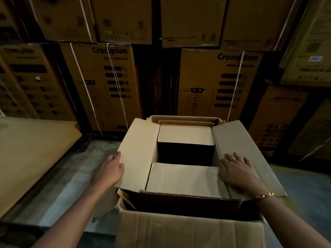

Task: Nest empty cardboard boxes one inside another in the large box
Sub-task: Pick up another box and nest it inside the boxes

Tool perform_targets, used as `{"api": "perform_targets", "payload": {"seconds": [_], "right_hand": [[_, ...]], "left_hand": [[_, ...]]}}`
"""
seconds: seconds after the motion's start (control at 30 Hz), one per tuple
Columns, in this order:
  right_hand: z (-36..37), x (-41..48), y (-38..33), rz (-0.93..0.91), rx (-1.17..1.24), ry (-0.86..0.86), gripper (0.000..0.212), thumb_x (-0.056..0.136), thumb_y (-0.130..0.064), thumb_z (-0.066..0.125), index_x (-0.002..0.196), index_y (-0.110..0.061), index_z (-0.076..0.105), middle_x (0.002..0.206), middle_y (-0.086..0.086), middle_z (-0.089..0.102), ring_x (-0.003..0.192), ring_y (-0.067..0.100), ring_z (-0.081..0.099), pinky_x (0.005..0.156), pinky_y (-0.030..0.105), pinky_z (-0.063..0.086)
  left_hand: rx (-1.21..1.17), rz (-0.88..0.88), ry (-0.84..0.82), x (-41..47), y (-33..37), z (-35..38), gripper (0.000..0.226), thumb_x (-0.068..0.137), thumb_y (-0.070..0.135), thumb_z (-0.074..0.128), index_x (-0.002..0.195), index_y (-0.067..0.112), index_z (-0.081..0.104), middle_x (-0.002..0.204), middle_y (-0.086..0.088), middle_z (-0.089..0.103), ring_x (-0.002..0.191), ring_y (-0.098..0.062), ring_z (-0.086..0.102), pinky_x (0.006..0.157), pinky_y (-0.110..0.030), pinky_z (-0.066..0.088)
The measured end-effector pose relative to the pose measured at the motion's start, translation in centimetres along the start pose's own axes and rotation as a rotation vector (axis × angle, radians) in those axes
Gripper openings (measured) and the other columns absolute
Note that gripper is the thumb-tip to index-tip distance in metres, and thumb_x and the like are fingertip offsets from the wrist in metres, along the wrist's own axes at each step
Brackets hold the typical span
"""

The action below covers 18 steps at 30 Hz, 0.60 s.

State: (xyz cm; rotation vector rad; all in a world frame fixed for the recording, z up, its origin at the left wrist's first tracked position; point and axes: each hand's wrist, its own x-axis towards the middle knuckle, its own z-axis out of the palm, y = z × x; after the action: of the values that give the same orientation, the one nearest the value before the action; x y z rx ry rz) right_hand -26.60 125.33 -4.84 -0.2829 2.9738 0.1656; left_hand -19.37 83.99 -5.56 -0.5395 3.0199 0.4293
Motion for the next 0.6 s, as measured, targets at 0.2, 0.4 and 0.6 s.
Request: {"api": "perform_targets", "payload": {"seconds": [0.2,0.4,0.6], "right_hand": [[-0.7,2.3,-0.6,-0.042,0.104,-0.148,0.066,0.096,-0.071,0.024,0.139,-0.031,0.055,0.155,0.002,0.041,0.15,0.031,0.022,0.119,0.056,0.011],[-5.4,0.9,2.6,0.002,0.832,-0.214,0.048,0.095,-0.061,0.047,0.095,-0.021,0.074,0.106,0.003,0.07,0.104,0.026,0.064,0.1,0.045,0.047],[-5.2,-4.2,4.3,-0.238,0.75,-0.532,0.068,0.065,-0.076,0.065,0.105,-0.021,0.072,0.112,0.007,0.069,0.108,0.025,0.064,0.098,0.04,0.051]], "left_hand": [[0.235,0.032,0.063,0.5,1.2,0.2,0.067,0.101,0.045,0.032,0.159,0.016,0.017,0.168,-0.009,0.002,0.153,-0.032,0.001,0.121,-0.049,0.012],[0.311,0.121,0.107,0.1,1.5,0.5,0.068,0.101,0.046,0.032,0.159,0.014,0.015,0.168,-0.011,-0.002,0.154,-0.031,-0.005,0.124,-0.047,0.001],[0.314,0.276,-0.108,-1.3,4.1,0.6,0.092,0.09,0.076,0.032,0.16,0.02,0.011,0.167,-0.006,-0.01,0.152,-0.025,-0.017,0.123,-0.046,-0.011]]}}
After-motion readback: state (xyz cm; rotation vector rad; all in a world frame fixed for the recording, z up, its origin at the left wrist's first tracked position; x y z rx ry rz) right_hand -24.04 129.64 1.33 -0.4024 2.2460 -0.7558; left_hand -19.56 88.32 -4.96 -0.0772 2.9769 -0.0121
